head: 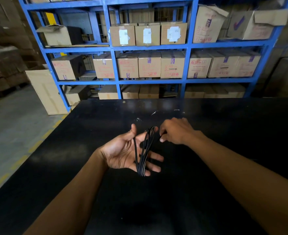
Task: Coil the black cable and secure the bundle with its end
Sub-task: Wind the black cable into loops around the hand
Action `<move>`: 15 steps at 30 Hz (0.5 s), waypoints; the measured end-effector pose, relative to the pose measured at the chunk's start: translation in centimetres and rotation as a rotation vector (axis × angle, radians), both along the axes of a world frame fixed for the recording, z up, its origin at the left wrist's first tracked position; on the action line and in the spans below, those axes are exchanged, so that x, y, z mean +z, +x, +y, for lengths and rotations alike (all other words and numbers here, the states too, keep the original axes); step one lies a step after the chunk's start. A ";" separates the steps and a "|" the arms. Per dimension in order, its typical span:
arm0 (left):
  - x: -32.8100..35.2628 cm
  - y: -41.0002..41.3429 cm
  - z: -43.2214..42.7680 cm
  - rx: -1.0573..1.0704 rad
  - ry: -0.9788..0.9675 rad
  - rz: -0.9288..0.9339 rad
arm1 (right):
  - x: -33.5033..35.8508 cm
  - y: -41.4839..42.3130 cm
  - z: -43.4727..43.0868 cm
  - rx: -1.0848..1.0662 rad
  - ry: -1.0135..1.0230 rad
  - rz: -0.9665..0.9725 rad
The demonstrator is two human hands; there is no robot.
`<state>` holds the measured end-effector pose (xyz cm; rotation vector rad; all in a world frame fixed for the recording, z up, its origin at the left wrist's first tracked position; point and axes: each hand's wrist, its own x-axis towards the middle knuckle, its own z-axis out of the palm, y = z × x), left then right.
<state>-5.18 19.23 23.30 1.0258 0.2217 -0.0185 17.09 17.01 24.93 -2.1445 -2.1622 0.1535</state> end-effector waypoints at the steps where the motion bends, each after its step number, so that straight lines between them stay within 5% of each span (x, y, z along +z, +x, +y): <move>1: -0.1 0.0 0.0 -0.010 0.008 0.007 | 0.7 0.0 0.2 0.009 0.027 -0.040; 15: -1.8 0.0 0.2 -0.004 -0.035 0.133 | 4.7 -0.3 1.1 0.008 0.163 -0.104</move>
